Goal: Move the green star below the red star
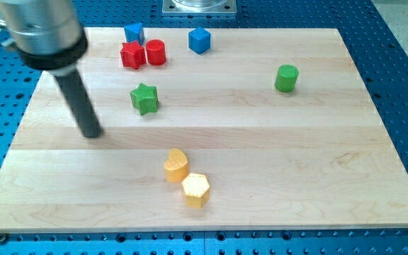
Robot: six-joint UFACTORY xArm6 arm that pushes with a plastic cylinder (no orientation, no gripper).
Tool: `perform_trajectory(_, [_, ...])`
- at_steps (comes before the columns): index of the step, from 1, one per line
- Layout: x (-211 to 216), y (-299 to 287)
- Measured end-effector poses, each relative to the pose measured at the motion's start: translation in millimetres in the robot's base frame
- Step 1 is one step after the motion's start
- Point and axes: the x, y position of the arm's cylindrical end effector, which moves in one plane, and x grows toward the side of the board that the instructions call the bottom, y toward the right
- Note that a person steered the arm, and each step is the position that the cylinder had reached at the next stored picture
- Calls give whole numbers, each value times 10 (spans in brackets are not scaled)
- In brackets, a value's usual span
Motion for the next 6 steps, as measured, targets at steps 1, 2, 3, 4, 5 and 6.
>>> perform_trajectory(1, [-201,682])
perform_trajectory(2, [-773,492])
perform_trajectory(3, [-868,422])
perform_trajectory(4, [-392,183])
perform_trajectory(5, [-548,-241])
perform_trajectory(6, [-742,27])
